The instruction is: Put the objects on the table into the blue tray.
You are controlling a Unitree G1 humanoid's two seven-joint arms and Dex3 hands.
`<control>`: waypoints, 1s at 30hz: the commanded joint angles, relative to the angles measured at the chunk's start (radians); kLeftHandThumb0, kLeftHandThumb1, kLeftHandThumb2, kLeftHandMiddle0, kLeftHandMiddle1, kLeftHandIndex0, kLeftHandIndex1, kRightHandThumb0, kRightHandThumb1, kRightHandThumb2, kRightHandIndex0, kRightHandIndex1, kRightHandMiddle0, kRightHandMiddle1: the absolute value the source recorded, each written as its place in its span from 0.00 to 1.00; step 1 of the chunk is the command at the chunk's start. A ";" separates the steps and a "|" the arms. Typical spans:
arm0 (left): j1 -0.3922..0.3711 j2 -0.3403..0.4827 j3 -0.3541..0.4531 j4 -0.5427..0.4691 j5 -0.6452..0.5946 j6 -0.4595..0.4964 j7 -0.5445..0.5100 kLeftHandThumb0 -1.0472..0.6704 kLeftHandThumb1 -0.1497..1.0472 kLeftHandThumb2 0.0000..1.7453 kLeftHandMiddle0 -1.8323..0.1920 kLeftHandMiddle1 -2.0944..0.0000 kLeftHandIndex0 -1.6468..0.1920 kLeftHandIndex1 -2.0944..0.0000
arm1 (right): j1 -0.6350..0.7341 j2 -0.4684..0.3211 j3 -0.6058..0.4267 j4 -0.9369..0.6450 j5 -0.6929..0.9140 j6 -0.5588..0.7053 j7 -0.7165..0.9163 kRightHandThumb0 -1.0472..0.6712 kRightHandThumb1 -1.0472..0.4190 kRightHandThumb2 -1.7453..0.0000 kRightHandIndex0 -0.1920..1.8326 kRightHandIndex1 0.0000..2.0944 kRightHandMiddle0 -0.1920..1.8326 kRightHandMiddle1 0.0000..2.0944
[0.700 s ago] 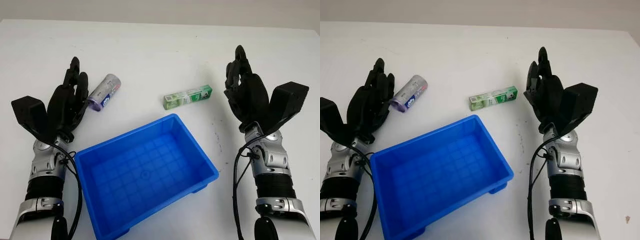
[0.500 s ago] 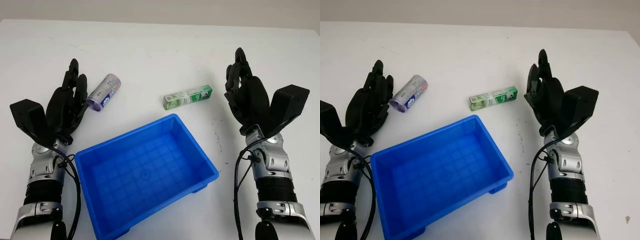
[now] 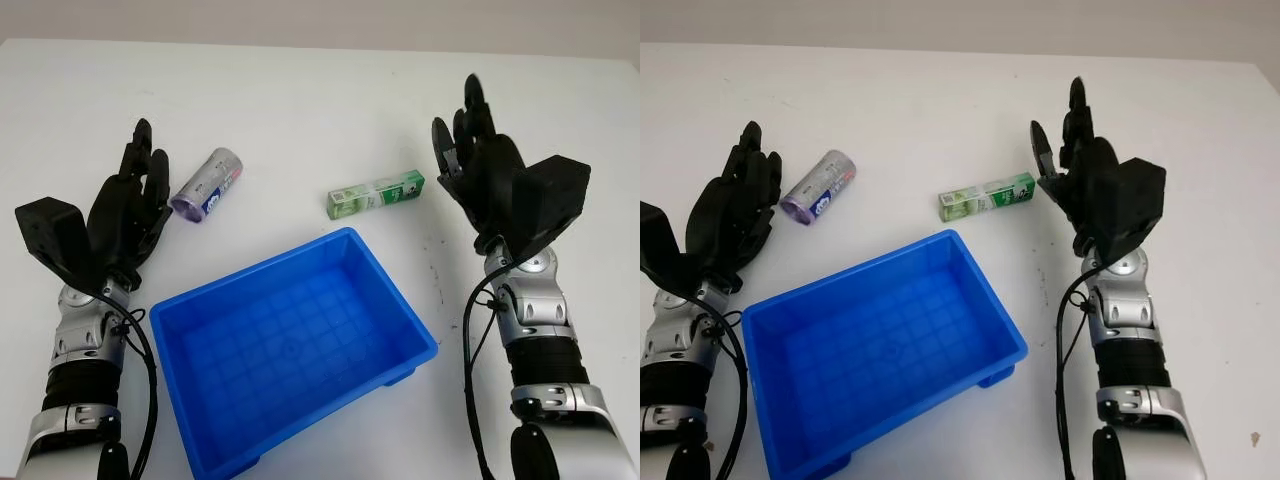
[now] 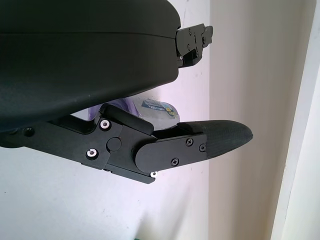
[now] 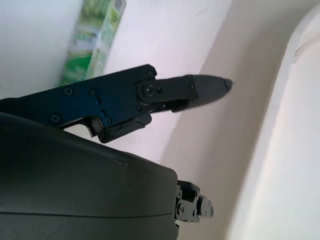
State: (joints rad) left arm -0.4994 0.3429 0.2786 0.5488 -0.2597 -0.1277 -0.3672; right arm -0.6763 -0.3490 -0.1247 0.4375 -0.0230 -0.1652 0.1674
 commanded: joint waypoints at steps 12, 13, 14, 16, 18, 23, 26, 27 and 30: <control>0.018 -0.015 0.000 -0.030 -0.009 -0.001 -0.002 0.17 1.00 0.34 1.00 1.00 1.00 1.00 | -0.321 -0.259 0.320 0.409 -0.475 -0.325 0.028 0.36 0.19 0.97 0.22 0.07 0.21 0.12; 0.018 -0.013 -0.001 -0.030 -0.006 -0.001 0.000 0.17 1.00 0.34 1.00 1.00 1.00 1.00 | -0.346 -0.268 0.349 0.443 -0.506 -0.339 0.037 0.35 0.19 0.97 0.22 0.06 0.21 0.09; 0.018 -0.012 -0.001 -0.031 -0.005 0.000 0.001 0.17 1.00 0.34 1.00 1.00 1.00 1.00 | -0.368 -0.274 0.377 0.469 -0.537 -0.342 0.045 0.34 0.18 0.97 0.22 0.06 0.22 0.08; 0.018 -0.012 -0.001 -0.033 -0.004 0.002 0.004 0.17 1.00 0.34 1.00 1.00 1.00 1.00 | -0.400 -0.280 0.414 0.507 -0.576 -0.345 0.053 0.32 0.17 0.96 0.22 0.05 0.23 0.06; 0.019 -0.012 -0.001 -0.037 -0.003 0.008 0.007 0.17 1.00 0.33 1.00 1.00 1.00 1.00 | -0.428 -0.283 0.447 0.539 -0.605 -0.351 0.068 0.32 0.16 0.96 0.23 0.05 0.24 0.06; 0.020 -0.013 0.000 -0.039 -0.007 0.015 0.009 0.17 1.00 0.33 1.00 1.00 1.00 1.00 | -0.451 -0.279 0.494 0.596 -0.631 -0.384 0.081 0.35 0.16 0.97 0.25 0.05 0.26 0.05; 0.017 -0.012 -0.001 -0.039 -0.006 0.020 0.007 0.17 1.00 0.32 1.00 1.00 1.00 1.00 | -0.447 -0.271 0.511 0.611 -0.635 -0.401 0.067 0.34 0.17 0.97 0.27 0.06 0.28 0.05; 0.015 -0.010 -0.003 -0.037 -0.004 0.019 0.006 0.17 1.00 0.32 1.00 1.00 1.00 1.00 | -0.444 -0.269 0.516 0.613 -0.636 -0.405 0.064 0.35 0.17 0.97 0.27 0.06 0.29 0.05; 0.009 -0.008 -0.007 -0.035 0.005 0.020 0.009 0.17 1.00 0.33 1.00 1.00 1.00 1.00 | -0.435 -0.268 0.526 0.620 -0.638 -0.439 0.038 0.36 0.18 0.97 0.30 0.07 0.31 0.06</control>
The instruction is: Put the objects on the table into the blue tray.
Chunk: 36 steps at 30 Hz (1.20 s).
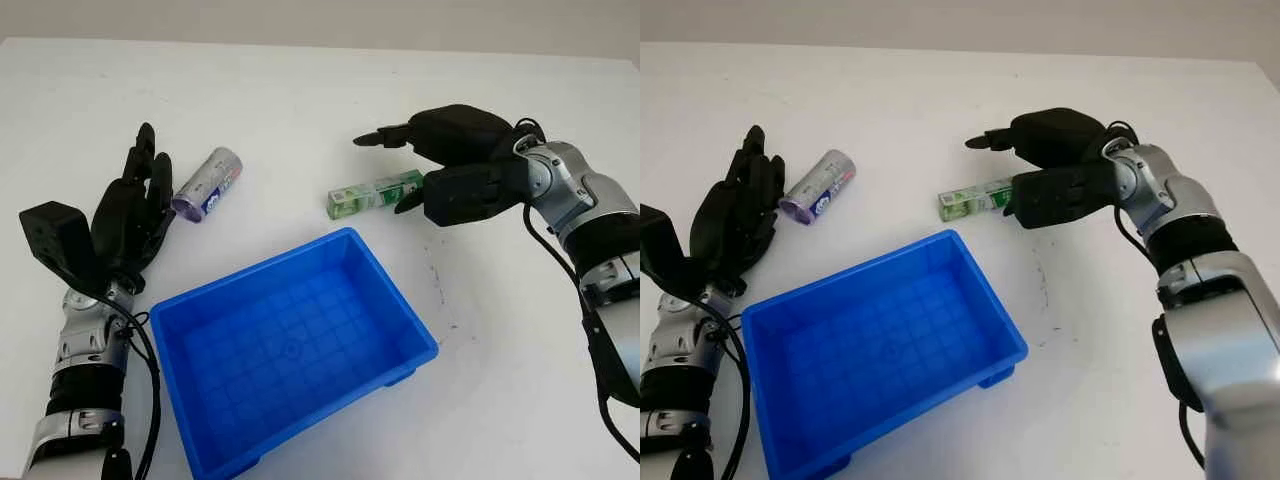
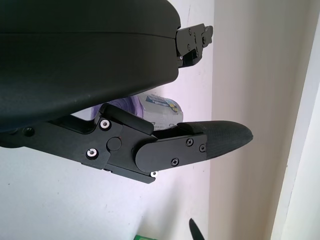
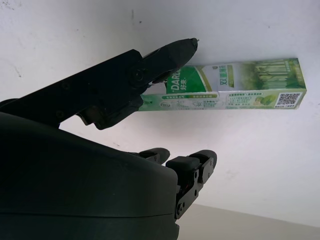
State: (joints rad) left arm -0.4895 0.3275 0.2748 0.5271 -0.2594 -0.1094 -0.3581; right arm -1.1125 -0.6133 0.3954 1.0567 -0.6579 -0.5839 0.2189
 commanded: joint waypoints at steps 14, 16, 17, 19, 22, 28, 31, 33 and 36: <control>-0.014 -0.001 -0.019 -0.009 0.009 0.004 0.022 0.16 1.00 0.33 1.00 1.00 1.00 1.00 | 0.031 -0.024 0.097 0.051 -0.108 -0.182 -0.248 0.35 0.09 0.97 0.31 0.86 0.29 0.79; -0.012 -0.003 -0.019 -0.010 0.006 0.006 0.023 0.16 1.00 0.33 1.00 1.00 1.00 1.00 | 0.034 -0.028 0.124 0.058 -0.151 -0.190 -0.313 0.31 0.06 0.97 0.36 0.97 0.31 0.89; -0.011 -0.004 -0.018 -0.010 0.002 0.007 0.021 0.17 1.00 0.33 1.00 1.00 1.00 1.00 | 0.038 -0.029 0.137 0.061 -0.171 -0.192 -0.342 0.29 0.03 0.96 0.44 0.99 0.35 0.95; -0.008 -0.005 -0.016 -0.008 -0.001 0.005 0.019 0.17 1.00 0.32 1.00 1.00 1.00 1.00 | 0.041 -0.030 0.157 0.068 -0.198 -0.195 -0.384 0.29 0.02 0.96 0.51 1.00 0.40 0.99; -0.002 -0.005 -0.017 -0.008 -0.001 -0.001 0.019 0.17 1.00 0.33 1.00 1.00 1.00 1.00 | 0.042 -0.032 0.182 0.076 -0.229 -0.195 -0.431 0.29 0.02 0.97 0.61 1.00 0.47 1.00; -0.002 -0.005 -0.017 -0.003 -0.002 -0.007 0.013 0.17 1.00 0.33 1.00 1.00 1.00 1.00 | 0.012 -0.047 0.199 0.077 -0.261 -0.180 -0.492 0.30 0.01 0.97 0.60 1.00 0.47 1.00; -0.002 -0.007 -0.019 -0.003 -0.002 -0.009 0.009 0.18 1.00 0.33 1.00 1.00 1.00 1.00 | -0.005 -0.051 0.181 0.072 -0.245 -0.164 -0.489 0.32 0.01 0.97 0.59 1.00 0.46 1.00; -0.002 -0.006 -0.021 -0.001 0.001 -0.013 0.006 0.18 1.00 0.33 1.00 1.00 1.00 1.00 | -0.017 -0.052 0.149 0.061 -0.206 -0.158 -0.466 0.33 0.02 0.97 0.57 1.00 0.45 1.00; -0.002 -0.006 -0.022 0.003 0.001 -0.016 0.002 0.17 1.00 0.33 1.00 1.00 1.00 1.00 | -0.032 -0.049 0.085 0.047 -0.121 -0.182 -0.449 0.36 0.03 0.97 0.59 1.00 0.46 1.00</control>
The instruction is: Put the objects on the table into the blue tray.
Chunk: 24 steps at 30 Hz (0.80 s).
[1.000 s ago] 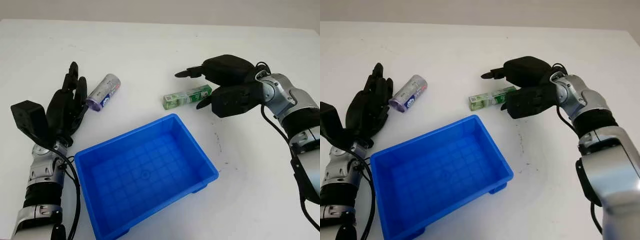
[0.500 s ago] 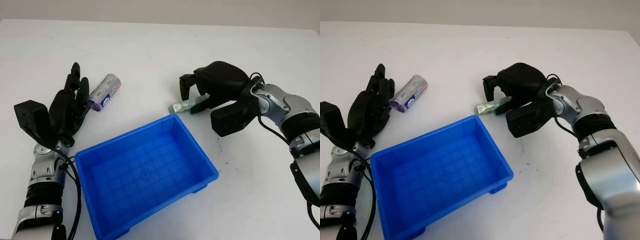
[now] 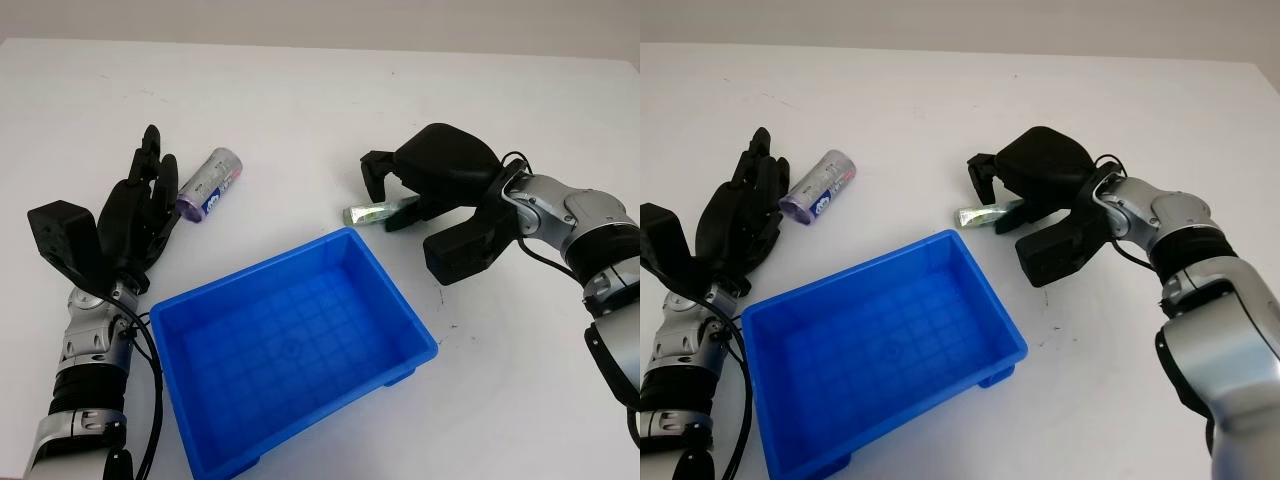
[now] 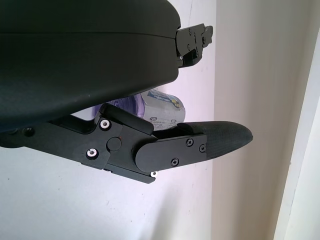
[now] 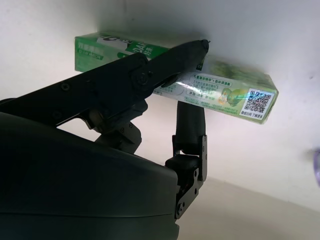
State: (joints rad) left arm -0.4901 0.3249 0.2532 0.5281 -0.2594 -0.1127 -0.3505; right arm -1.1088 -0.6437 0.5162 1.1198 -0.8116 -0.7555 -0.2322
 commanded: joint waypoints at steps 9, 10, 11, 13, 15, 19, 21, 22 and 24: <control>-0.005 -0.008 -0.001 0.012 0.002 -0.013 -0.003 0.18 1.00 0.33 1.00 1.00 1.00 1.00 | -0.055 0.018 -0.261 -0.158 0.414 -0.022 0.288 0.38 0.01 0.97 0.62 1.00 0.49 1.00; -0.006 -0.008 -0.002 0.013 0.003 -0.013 -0.004 0.17 1.00 0.33 1.00 1.00 1.00 1.00 | -0.046 0.025 -0.284 -0.190 0.461 -0.015 0.326 0.39 0.01 0.97 0.62 1.00 0.49 1.00; -0.007 -0.007 -0.003 0.015 0.004 -0.013 -0.004 0.17 1.00 0.33 1.00 1.00 1.00 1.00 | -0.034 0.029 -0.303 -0.228 0.495 -0.005 0.355 0.39 0.00 0.97 0.63 1.00 0.50 1.00; -0.008 -0.006 -0.004 0.014 0.004 -0.011 -0.004 0.17 1.00 0.33 1.00 1.00 1.00 1.00 | -0.004 0.035 -0.333 -0.319 0.550 0.024 0.405 0.39 0.00 0.96 0.65 1.00 0.51 1.00; -0.008 -0.006 -0.003 0.012 0.006 -0.010 0.000 0.17 1.00 0.33 1.00 1.00 1.00 1.00 | 0.038 0.041 -0.355 -0.422 0.606 0.057 0.466 0.39 0.00 0.97 0.66 1.00 0.53 1.00; -0.011 -0.006 -0.001 0.014 0.003 -0.009 0.004 0.17 1.00 0.32 1.00 1.00 1.00 1.00 | 0.136 0.051 -0.379 -0.656 0.707 0.174 0.591 0.39 0.01 0.97 0.64 1.00 0.50 1.00; -0.012 -0.007 0.000 0.014 0.000 -0.008 0.004 0.17 1.00 0.32 1.00 1.00 1.00 1.00 | 0.184 0.051 -0.385 -0.780 0.741 0.253 0.644 0.40 0.01 0.97 0.64 1.00 0.51 1.00; -0.012 -0.007 0.000 0.014 0.000 -0.009 0.004 0.17 1.00 0.32 1.00 1.00 1.00 1.00 | 0.206 0.052 -0.388 -0.836 0.755 0.283 0.667 0.40 0.01 0.97 0.65 1.00 0.51 1.00; -0.014 -0.006 -0.001 0.017 0.000 -0.012 0.000 0.17 1.00 0.33 1.00 1.00 1.00 1.00 | 0.244 0.052 -0.393 -0.941 0.786 0.354 0.714 0.40 0.01 0.97 0.67 1.00 0.52 1.00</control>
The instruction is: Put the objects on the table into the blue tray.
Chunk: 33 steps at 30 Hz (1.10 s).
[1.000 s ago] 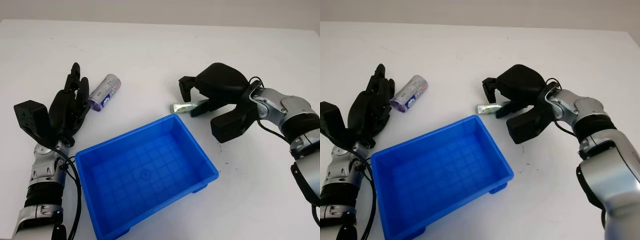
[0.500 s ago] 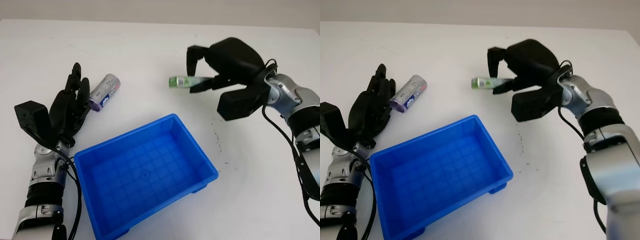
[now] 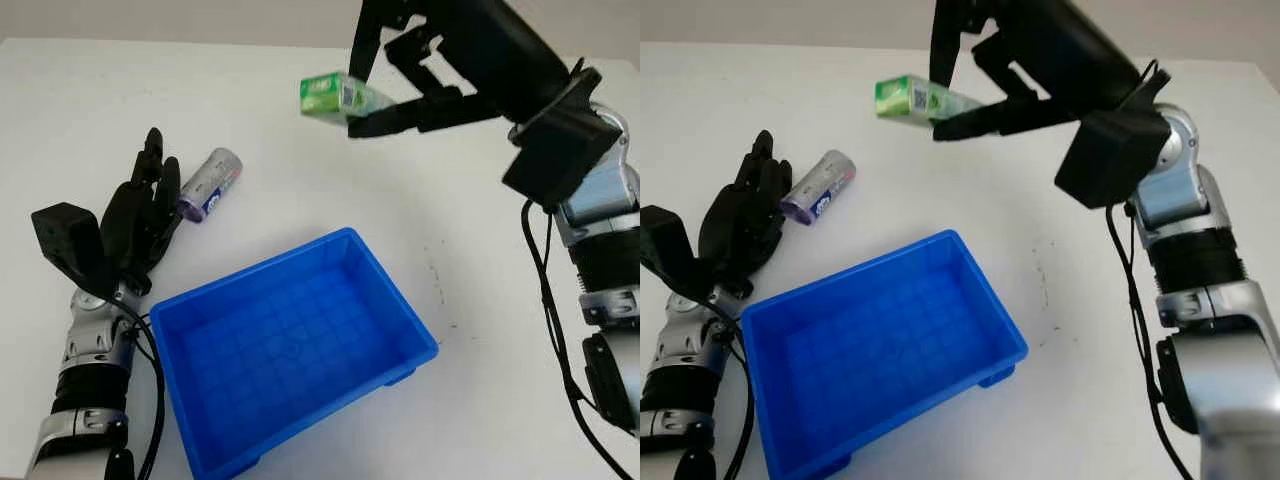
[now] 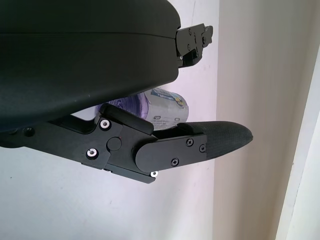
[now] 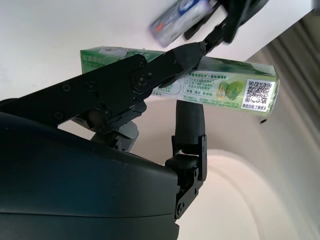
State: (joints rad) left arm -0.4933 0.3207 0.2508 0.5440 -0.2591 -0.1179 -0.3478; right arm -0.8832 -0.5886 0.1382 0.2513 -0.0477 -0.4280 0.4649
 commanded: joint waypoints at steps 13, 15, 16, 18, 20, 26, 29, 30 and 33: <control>-0.025 -0.013 -0.007 0.010 0.005 -0.008 0.003 0.18 1.00 0.33 1.00 1.00 1.00 1.00 | 0.124 -0.057 -0.003 -0.509 0.063 0.492 0.237 0.43 0.00 0.96 0.72 1.00 0.52 1.00; -0.026 -0.015 -0.008 0.010 0.005 -0.007 0.002 0.18 1.00 0.32 1.00 1.00 1.00 1.00 | 0.133 -0.068 0.018 -0.547 0.064 0.563 0.282 0.43 0.00 0.95 0.71 1.00 0.53 1.00; -0.026 -0.016 -0.008 0.010 0.005 -0.007 0.002 0.17 1.00 0.32 1.00 1.00 1.00 1.00 | 0.133 -0.078 0.028 -0.563 0.063 0.598 0.308 0.43 0.00 0.95 0.71 1.00 0.54 1.00; -0.026 -0.018 -0.008 0.011 0.006 -0.012 0.002 0.17 1.00 0.32 1.00 1.00 1.00 1.00 | 0.132 -0.081 0.036 -0.567 0.077 0.626 0.351 0.42 0.00 0.96 0.69 1.00 0.49 1.00; -0.025 -0.018 -0.007 0.012 0.007 -0.015 0.002 0.17 1.00 0.32 1.00 1.00 1.00 1.00 | 0.132 -0.074 0.040 -0.551 0.080 0.605 0.376 0.41 0.02 0.97 0.47 1.00 0.30 1.00; -0.021 -0.018 -0.006 0.008 0.006 -0.011 0.008 0.17 1.00 0.32 1.00 1.00 1.00 1.00 | 0.101 -0.098 0.051 -0.507 0.058 0.537 0.460 0.33 0.03 0.97 0.04 0.33 0.07 0.25; -0.023 -0.018 -0.006 0.016 0.005 -0.014 0.004 0.18 1.00 0.32 1.00 1.00 1.00 1.00 | 0.099 -0.094 0.038 -0.491 0.063 0.515 0.471 0.32 0.03 0.97 0.01 0.13 0.03 0.09; -0.024 -0.018 -0.006 0.018 0.004 -0.015 0.003 0.18 1.00 0.33 1.00 1.00 1.00 1.00 | 0.099 -0.090 0.033 -0.485 0.065 0.509 0.468 0.33 0.03 0.97 0.00 0.09 0.02 0.07; -0.027 -0.021 -0.005 0.022 0.002 -0.015 0.004 0.17 1.00 0.32 1.00 1.00 1.00 1.00 | 0.108 -0.068 0.012 -0.471 0.080 0.526 0.439 0.36 0.01 0.96 0.00 0.04 0.00 0.03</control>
State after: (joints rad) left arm -0.5094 0.3060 0.2459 0.5643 -0.2579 -0.1223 -0.3410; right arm -0.7650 -0.6668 0.1717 -0.2199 0.0210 0.0917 0.9168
